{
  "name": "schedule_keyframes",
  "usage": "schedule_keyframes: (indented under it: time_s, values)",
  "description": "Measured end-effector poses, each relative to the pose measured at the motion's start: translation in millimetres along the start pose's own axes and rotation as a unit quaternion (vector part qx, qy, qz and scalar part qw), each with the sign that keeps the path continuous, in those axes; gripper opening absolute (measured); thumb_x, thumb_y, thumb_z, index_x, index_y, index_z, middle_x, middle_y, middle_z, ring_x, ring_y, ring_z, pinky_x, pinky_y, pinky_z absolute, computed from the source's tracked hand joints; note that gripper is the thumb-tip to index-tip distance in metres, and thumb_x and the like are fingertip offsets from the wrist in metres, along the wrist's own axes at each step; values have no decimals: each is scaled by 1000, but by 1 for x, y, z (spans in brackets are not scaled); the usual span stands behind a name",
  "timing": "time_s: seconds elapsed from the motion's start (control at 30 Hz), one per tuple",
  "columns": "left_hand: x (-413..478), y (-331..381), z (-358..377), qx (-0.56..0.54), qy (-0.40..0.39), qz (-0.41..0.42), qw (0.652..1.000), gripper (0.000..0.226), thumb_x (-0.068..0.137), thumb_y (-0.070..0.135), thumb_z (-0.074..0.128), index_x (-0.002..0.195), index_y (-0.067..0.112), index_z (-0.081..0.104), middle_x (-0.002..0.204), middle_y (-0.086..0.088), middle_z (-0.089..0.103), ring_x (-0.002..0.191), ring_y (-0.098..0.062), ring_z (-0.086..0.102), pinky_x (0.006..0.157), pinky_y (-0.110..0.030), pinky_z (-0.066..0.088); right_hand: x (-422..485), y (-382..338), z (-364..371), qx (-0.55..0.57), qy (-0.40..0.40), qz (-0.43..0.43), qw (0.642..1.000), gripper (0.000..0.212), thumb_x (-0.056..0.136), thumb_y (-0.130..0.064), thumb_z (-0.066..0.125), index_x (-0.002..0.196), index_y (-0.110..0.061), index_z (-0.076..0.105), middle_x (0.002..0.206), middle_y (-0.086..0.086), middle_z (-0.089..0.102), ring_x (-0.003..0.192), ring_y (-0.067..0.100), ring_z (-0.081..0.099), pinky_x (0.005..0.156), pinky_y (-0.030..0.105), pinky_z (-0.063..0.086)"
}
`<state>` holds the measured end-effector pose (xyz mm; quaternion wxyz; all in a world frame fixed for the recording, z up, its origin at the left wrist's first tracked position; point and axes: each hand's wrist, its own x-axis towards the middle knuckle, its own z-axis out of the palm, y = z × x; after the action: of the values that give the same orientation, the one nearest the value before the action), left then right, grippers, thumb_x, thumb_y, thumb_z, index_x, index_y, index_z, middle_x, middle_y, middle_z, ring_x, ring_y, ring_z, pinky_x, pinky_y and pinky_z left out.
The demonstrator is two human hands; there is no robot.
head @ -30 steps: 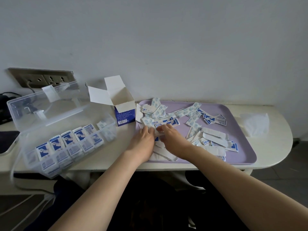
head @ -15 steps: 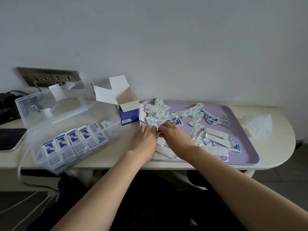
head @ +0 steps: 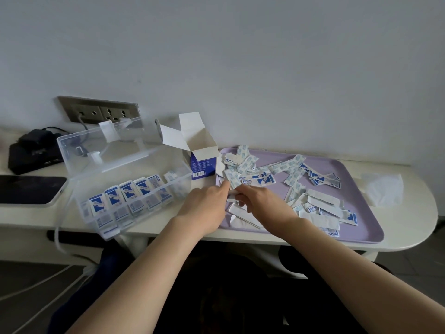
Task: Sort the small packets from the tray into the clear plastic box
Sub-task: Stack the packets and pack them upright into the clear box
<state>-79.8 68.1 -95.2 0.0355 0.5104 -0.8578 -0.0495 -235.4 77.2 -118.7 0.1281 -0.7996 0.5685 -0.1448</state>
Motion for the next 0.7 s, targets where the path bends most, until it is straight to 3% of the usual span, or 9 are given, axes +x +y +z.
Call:
schedule_keyframes:
  time_s: [0.13, 0.23, 0.37, 0.47, 0.53, 0.63, 0.7]
  values:
    - [-11, -13, -8, 8, 0, 5, 1000, 18, 96, 7, 39, 111, 17, 40, 103, -9, 61, 71, -22, 48, 60, -30, 36, -2, -3, -5, 8, 8, 32, 999, 24, 98, -27, 44, 94, -11, 60, 72, -2, 60, 60, 16, 49, 59, 28, 38]
    - [-20, -25, -14, 6, 1, 6, 1000, 16, 96, 6, 37, 98, 22, 34, 95, -9, 59, 67, -24, 44, 51, -29, 27, 0, -9, -4, -40, 32, -7, 999, 22, 98, -25, 44, 95, -12, 62, 83, -1, 55, 73, 19, 50, 59, 26, 31]
    - [-34, -39, -19, 27, 21, 0, 999, 21, 94, 4, 36, 107, 20, 42, 93, -7, 59, 75, -27, 50, 60, -31, 31, 9, -28, -3, -38, 88, -81, 992, 20, 94, -24, 51, 98, -12, 66, 99, 5, 59, 92, 26, 55, 69, 27, 39]
    - [-46, -48, -23, 31, 47, -9, 998, 29, 92, 1, 36, 111, 22, 41, 95, -7, 59, 86, -29, 57, 63, -31, 32, 12, -55, -3, 39, 84, -101, 991, 46, 89, -47, 39, 93, -13, 69, 84, 5, 67, 77, 26, 61, 64, 36, 50]
    - [-52, -55, -26, 24, 71, -22, 997, 28, 92, 1, 36, 112, 21, 38, 91, -5, 58, 81, -27, 57, 62, -31, 32, 15, -72, -5, 58, 86, -113, 988, 55, 84, -53, 33, 92, -14, 71, 79, 4, 70, 69, 26, 63, 61, 38, 52]
    - [-60, -69, -32, 5, 132, -40, 990, 18, 95, 8, 40, 108, 19, 36, 87, -4, 59, 75, -27, 58, 58, -31, 31, 26, -90, -11, 62, 104, -131, 984, 50, 85, -50, 40, 89, -13, 72, 73, 4, 70, 62, 24, 61, 57, 38, 50]
    - [-66, -81, -37, -13, 163, -54, 985, 11, 97, 17, 43, 106, 18, 39, 85, -5, 59, 73, -27, 56, 55, -31, 29, 36, -101, -14, 70, 95, -123, 985, 35, 88, -42, 51, 89, -14, 73, 68, 6, 68, 59, 25, 57, 58, 40, 49]
